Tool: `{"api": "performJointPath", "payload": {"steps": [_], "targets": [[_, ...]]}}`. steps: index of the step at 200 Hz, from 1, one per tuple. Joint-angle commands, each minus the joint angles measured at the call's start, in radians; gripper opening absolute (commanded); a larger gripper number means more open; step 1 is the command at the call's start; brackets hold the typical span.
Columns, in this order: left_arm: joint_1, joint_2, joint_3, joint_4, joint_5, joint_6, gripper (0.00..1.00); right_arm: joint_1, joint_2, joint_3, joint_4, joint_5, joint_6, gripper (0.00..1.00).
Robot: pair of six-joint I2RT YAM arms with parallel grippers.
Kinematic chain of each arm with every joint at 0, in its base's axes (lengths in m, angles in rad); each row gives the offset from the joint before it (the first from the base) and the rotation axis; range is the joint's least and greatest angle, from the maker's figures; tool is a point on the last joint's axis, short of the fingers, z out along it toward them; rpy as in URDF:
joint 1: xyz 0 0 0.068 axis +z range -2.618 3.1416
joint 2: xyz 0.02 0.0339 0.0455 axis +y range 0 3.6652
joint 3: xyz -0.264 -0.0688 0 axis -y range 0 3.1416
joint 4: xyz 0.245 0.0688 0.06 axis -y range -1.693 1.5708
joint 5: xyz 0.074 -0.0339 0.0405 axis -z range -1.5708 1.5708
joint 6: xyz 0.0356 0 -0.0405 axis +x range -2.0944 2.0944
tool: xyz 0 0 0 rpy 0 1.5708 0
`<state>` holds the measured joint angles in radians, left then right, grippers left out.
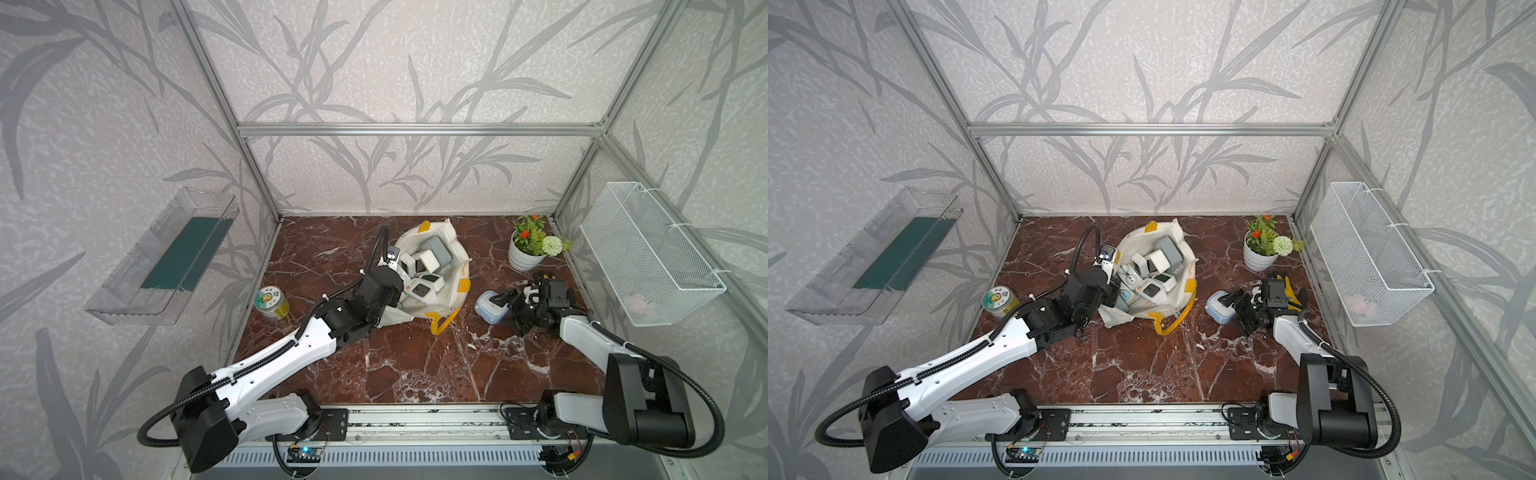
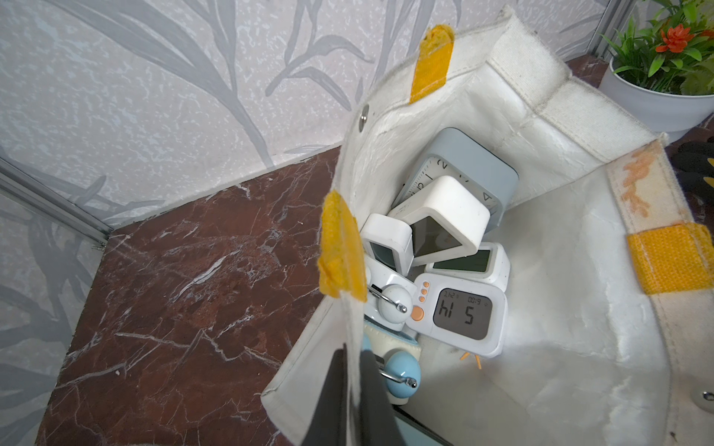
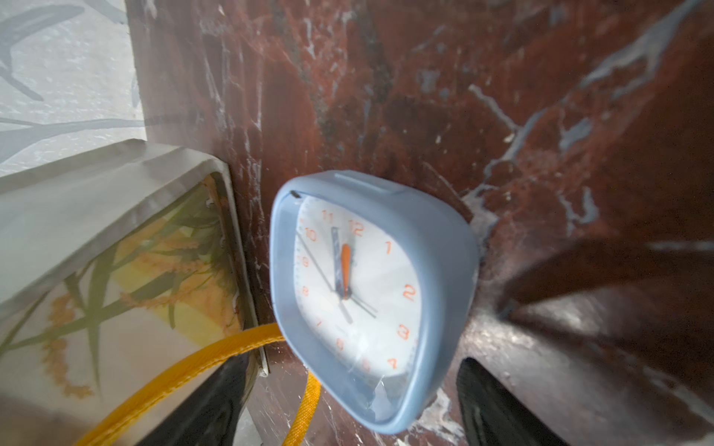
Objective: Take the alarm clock out of the canvas bag
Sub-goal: Place the alarm at the center of the board.
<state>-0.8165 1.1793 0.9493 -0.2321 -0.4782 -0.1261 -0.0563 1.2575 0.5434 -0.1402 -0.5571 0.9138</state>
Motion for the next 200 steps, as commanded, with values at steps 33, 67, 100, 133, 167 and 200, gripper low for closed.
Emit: {"api": "performJointPath", "payload": {"steps": [33,67,100,133,167,200], "targets": [[-0.001,-0.035,0.024,-0.008,-0.02,0.028,0.0,0.096,-0.219,0.023,0.026,0.115,-0.025,0.85],[-0.003,-0.034,0.018,0.003,-0.019,0.049,0.0,0.304,-0.323,0.106,0.028,0.294,-0.154,0.85],[-0.003,-0.034,0.016,0.011,-0.013,0.059,0.0,0.493,-0.33,0.171,0.063,0.413,-0.264,0.84],[-0.006,-0.041,0.016,0.028,-0.013,0.075,0.0,0.693,-0.287,0.202,0.138,0.491,-0.407,0.83],[-0.01,-0.056,0.007,0.069,-0.026,0.099,0.0,0.807,-0.164,0.225,0.138,0.504,-0.417,0.82],[-0.014,-0.066,0.004,0.108,-0.028,0.125,0.0,0.889,-0.049,0.242,0.148,0.512,-0.438,0.81]]}}
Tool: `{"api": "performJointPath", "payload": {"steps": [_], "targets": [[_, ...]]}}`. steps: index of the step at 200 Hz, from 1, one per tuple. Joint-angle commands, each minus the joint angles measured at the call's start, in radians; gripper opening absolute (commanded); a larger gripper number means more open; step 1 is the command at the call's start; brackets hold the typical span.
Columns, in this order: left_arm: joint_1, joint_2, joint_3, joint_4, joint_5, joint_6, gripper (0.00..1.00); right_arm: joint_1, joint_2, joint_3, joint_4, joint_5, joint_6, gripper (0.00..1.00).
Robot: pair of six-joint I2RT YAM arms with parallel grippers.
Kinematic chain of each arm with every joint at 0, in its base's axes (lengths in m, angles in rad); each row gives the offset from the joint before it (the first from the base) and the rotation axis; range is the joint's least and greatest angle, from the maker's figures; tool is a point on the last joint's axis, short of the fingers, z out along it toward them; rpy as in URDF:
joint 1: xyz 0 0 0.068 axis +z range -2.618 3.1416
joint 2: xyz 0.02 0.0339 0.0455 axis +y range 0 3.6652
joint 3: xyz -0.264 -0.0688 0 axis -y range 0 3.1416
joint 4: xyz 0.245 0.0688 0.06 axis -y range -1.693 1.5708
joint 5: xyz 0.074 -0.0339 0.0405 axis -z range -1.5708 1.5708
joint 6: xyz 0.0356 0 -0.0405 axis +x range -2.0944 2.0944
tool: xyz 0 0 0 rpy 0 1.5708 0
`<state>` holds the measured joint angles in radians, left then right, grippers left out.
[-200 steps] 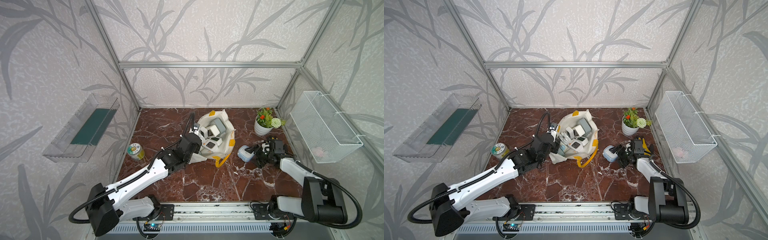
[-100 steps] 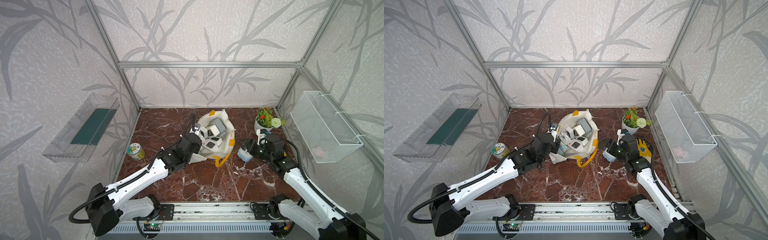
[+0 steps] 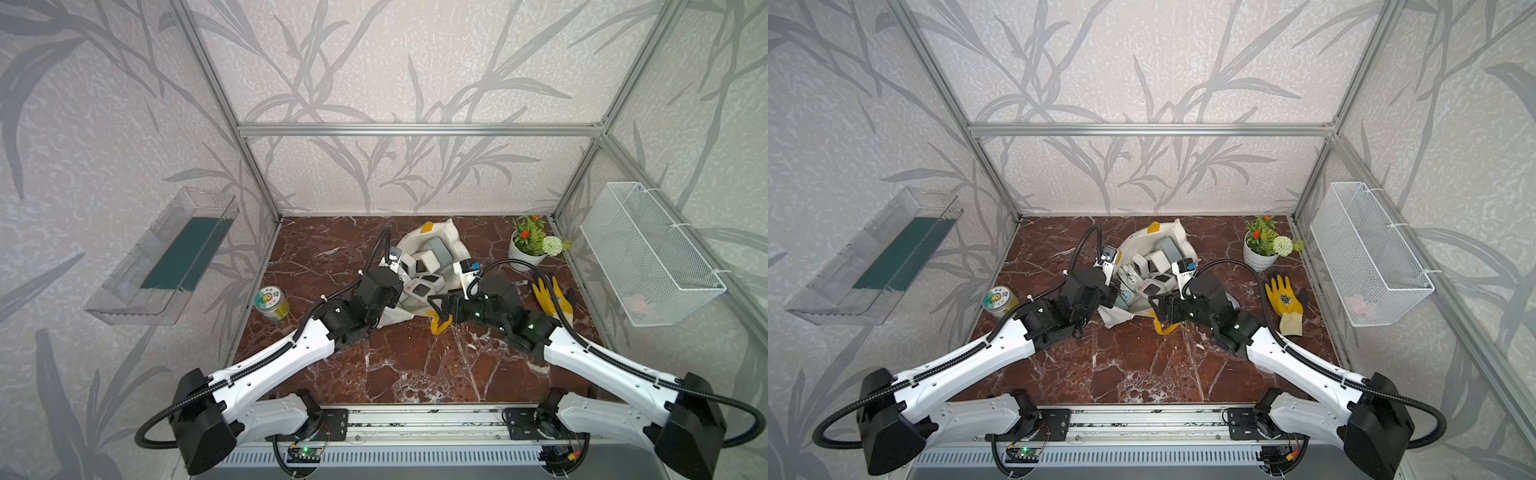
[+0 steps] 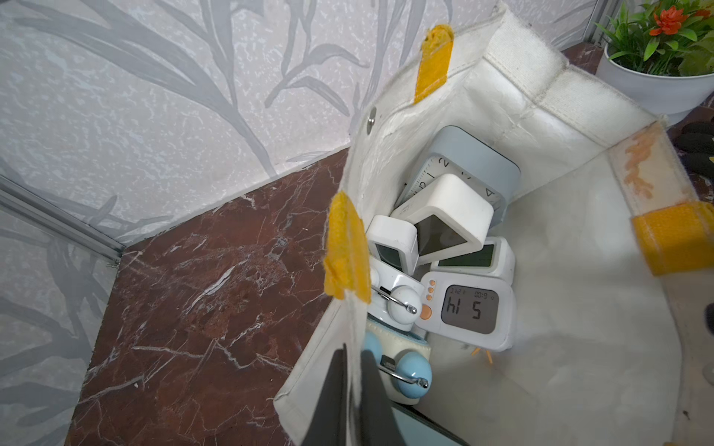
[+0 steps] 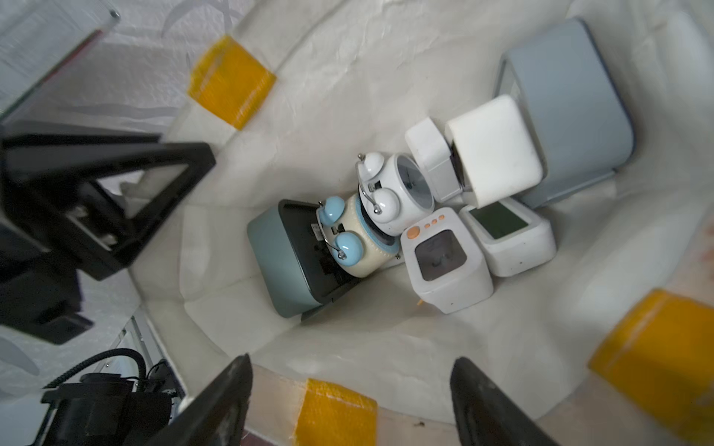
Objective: Take the alarm clock out of the canvas bag
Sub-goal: Place the alarm at the center of the board, then pick up the alarm from the canvas bag.
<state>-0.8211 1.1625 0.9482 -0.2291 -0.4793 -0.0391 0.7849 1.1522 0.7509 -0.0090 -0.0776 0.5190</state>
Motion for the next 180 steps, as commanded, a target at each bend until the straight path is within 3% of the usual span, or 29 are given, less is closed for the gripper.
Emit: {"api": "performJointPath", "payload": {"steps": [1,67,115,146,180], "targets": [[-0.011,-0.05,0.005,0.107,-0.027,0.039,0.0,0.049,0.06,0.036,0.016,0.033,-0.044,0.81],[-0.011,-0.064,-0.008,0.184,-0.045,0.077,0.0,0.143,0.225,0.071,0.009,0.073,-0.041,0.8],[-0.011,-0.069,-0.009,0.243,-0.062,0.114,0.0,0.193,0.339,0.072,0.108,0.148,-0.012,0.78],[-0.023,-0.152,-0.081,0.228,-0.026,0.026,0.0,0.26,0.406,0.07,0.152,0.243,0.014,0.78],[-0.033,-0.251,-0.178,0.222,-0.028,-0.027,0.0,0.268,0.379,0.031,0.185,0.331,0.036,0.78]]}}
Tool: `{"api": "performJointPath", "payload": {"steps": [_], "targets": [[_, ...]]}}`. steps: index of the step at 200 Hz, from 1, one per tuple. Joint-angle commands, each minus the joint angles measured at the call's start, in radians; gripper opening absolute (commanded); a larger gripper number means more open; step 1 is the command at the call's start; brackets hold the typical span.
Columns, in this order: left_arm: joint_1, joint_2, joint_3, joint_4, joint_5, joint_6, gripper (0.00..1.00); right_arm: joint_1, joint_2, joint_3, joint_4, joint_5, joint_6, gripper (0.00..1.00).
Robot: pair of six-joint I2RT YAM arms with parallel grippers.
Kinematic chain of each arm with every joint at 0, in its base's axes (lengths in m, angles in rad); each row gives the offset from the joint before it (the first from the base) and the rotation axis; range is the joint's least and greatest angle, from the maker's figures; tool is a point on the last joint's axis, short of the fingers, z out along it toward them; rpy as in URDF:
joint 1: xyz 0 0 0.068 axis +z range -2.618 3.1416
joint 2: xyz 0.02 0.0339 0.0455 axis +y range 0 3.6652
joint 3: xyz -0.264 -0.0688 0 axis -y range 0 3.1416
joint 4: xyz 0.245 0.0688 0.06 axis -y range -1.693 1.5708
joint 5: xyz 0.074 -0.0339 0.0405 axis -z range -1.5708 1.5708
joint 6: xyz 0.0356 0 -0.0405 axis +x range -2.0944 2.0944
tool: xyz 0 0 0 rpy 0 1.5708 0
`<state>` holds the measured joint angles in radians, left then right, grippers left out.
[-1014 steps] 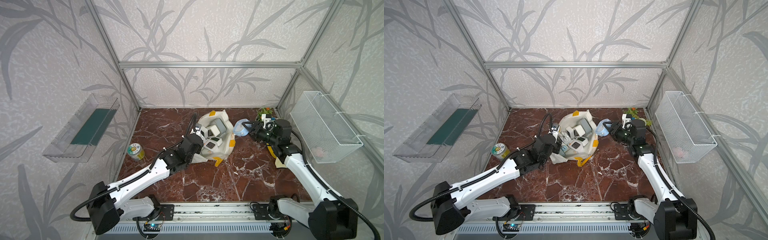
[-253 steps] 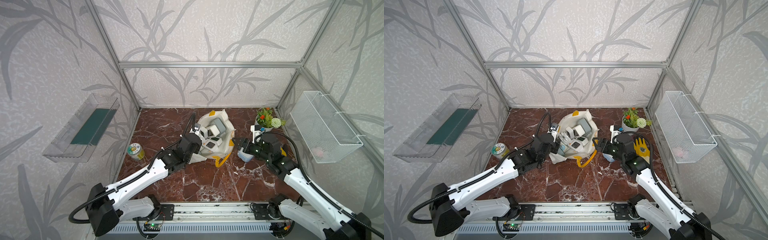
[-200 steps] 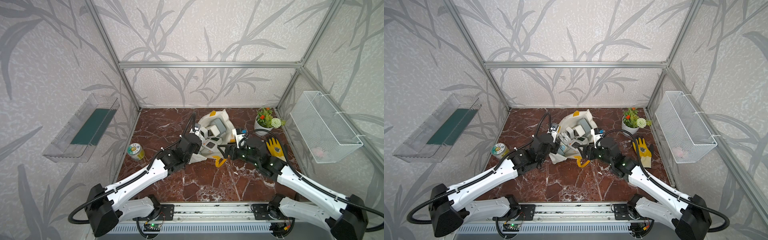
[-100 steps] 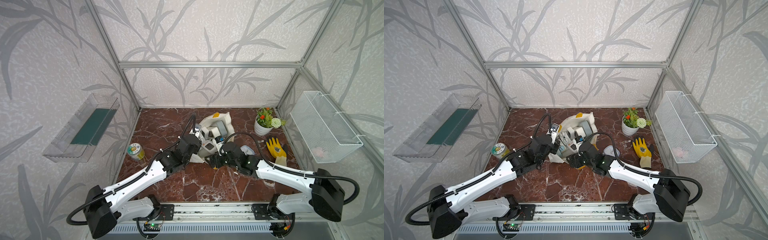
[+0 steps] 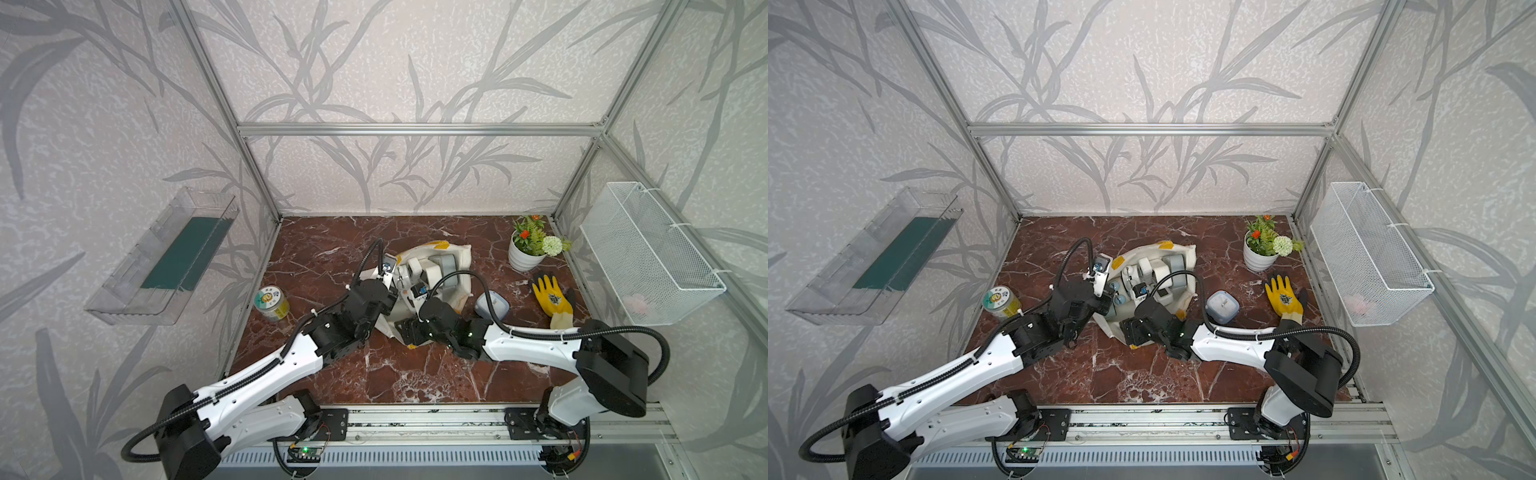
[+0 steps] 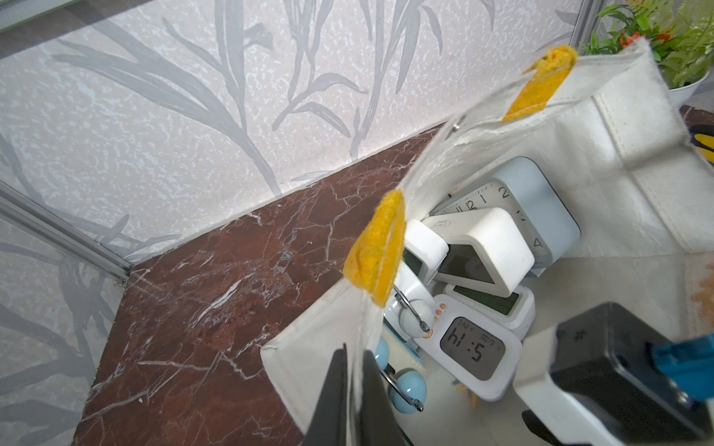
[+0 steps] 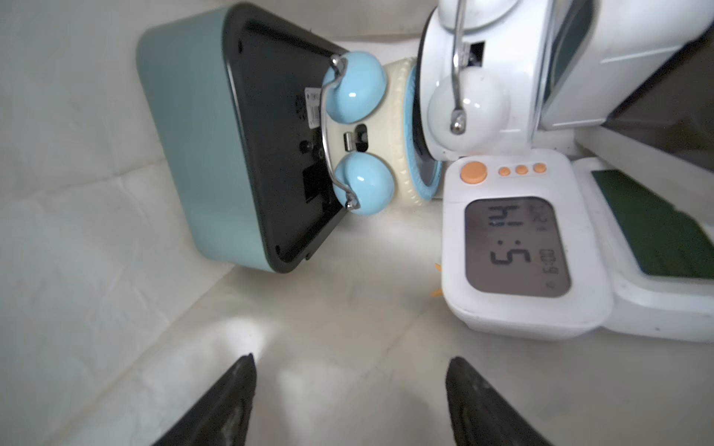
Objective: Take the alarm clock out of the canvas bag
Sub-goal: Pick up the alarm from the canvas bag.
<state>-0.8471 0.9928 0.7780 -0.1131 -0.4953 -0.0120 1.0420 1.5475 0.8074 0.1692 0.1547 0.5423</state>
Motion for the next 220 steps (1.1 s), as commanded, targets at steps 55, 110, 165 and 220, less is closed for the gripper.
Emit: {"api": "performJointPath", "payload": {"steps": [55,110,165,220], "targets": [[-0.007,-0.073,-0.006,0.082,0.046,-0.053,0.0,-0.013,-0.074,0.011,-0.064,0.203,-0.103,0.84],[-0.007,-0.075,-0.015,0.082,0.054,-0.056,0.0,-0.128,-0.079,0.026,-0.123,0.083,-0.14,0.88],[-0.009,-0.062,-0.007,0.081,0.065,-0.052,0.0,-0.137,0.023,0.168,-0.283,-0.006,-0.245,0.9],[-0.009,-0.062,0.0,0.077,0.057,-0.051,0.0,-0.139,0.131,0.27,-0.405,0.027,-0.263,0.88]]}}
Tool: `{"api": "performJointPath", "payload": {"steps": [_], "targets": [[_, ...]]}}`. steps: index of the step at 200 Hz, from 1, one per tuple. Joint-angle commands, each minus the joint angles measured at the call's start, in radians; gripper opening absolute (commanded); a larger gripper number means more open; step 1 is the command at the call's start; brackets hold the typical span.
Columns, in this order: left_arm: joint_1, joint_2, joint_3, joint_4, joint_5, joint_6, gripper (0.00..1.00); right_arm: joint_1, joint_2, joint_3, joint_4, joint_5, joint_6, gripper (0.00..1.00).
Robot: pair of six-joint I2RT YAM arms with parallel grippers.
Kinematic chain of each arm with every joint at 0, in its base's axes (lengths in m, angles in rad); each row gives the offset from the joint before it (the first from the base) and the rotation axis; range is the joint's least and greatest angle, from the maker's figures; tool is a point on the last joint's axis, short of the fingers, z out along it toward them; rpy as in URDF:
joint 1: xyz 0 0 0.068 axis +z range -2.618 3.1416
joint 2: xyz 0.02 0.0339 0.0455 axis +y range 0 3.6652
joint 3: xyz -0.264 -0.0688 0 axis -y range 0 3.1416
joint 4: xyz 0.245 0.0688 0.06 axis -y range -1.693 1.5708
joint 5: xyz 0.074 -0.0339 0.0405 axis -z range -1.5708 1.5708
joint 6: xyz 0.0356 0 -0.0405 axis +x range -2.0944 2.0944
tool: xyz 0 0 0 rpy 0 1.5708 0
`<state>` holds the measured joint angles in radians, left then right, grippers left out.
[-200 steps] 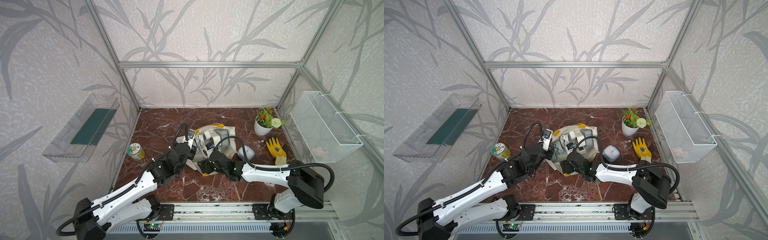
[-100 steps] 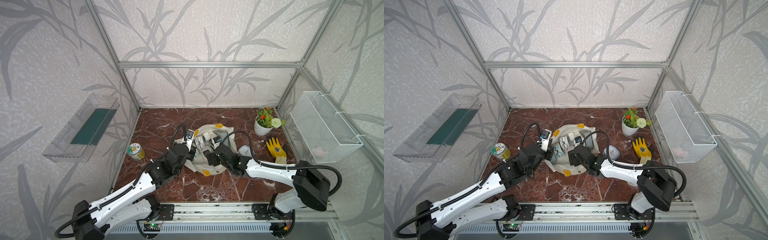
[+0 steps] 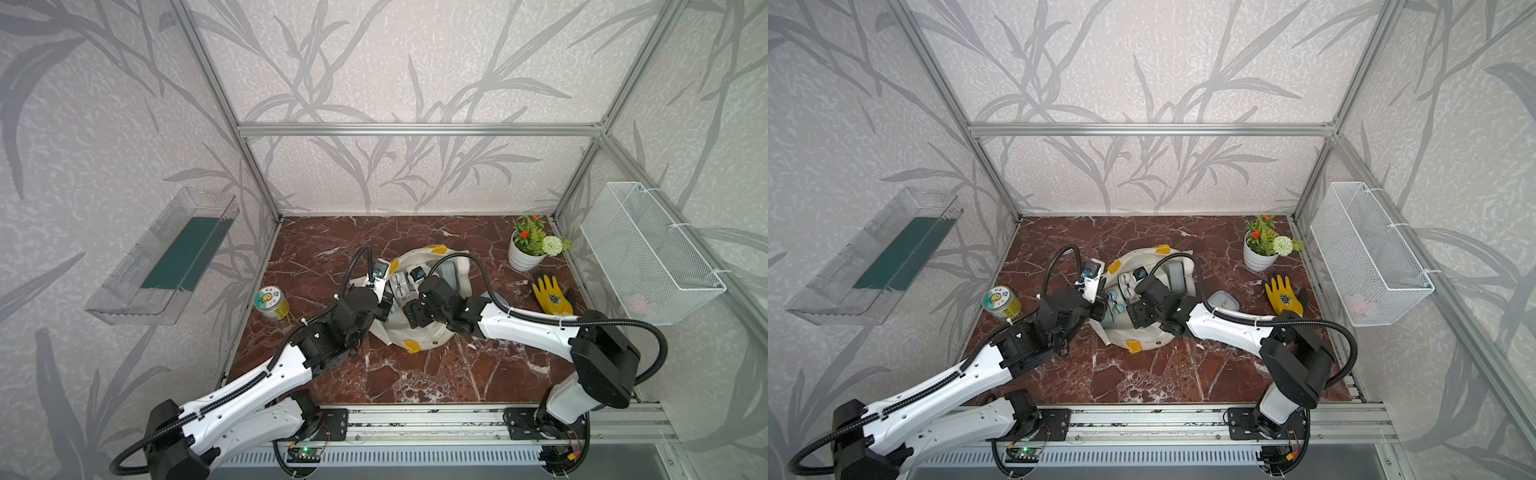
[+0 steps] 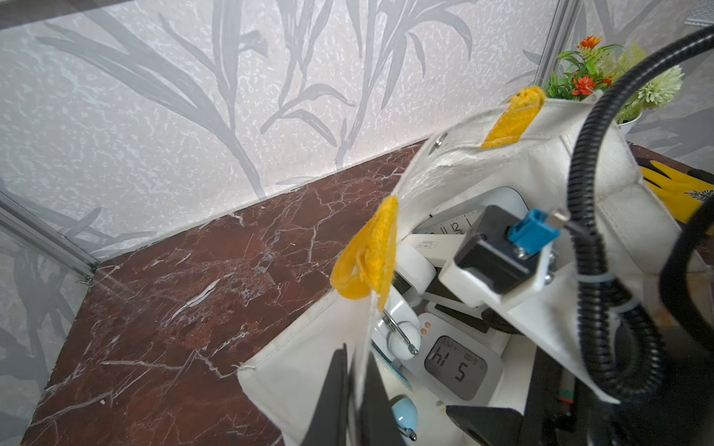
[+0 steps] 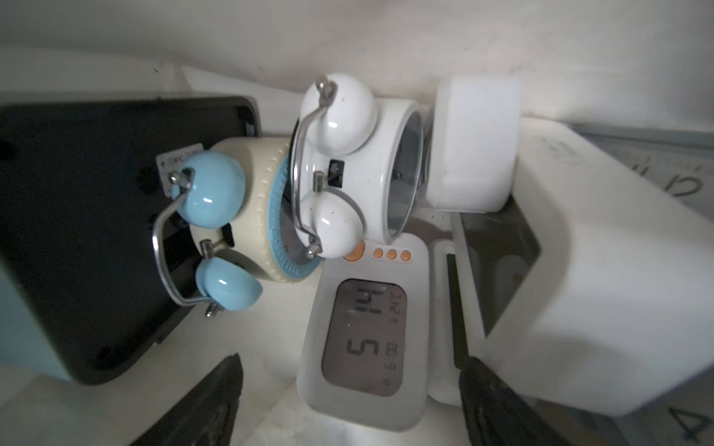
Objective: Take the alarm clock out of the canvas bag
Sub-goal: Pick up the alarm from the canvas bag.
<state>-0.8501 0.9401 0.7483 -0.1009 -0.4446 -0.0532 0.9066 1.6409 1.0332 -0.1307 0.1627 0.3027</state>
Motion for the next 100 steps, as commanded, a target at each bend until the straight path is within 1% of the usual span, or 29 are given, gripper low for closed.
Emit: {"api": "performJointPath", "payload": {"steps": [1,32,41,100], "targets": [[-0.006,-0.009,0.029,0.064,0.007,-0.009,0.0,-0.003,0.039,0.046,-0.107,0.02,-0.023,0.88],[-0.006,-0.011,0.029,0.064,0.002,-0.008,0.0,-0.003,0.06,0.07,-0.125,0.025,-0.038,0.87],[-0.006,-0.011,0.028,0.064,0.001,-0.009,0.0,-0.003,0.096,0.08,-0.134,0.028,-0.04,0.86],[-0.005,-0.01,0.034,0.066,-0.004,-0.006,0.0,-0.003,0.164,0.125,-0.168,0.021,-0.038,0.82]]}}
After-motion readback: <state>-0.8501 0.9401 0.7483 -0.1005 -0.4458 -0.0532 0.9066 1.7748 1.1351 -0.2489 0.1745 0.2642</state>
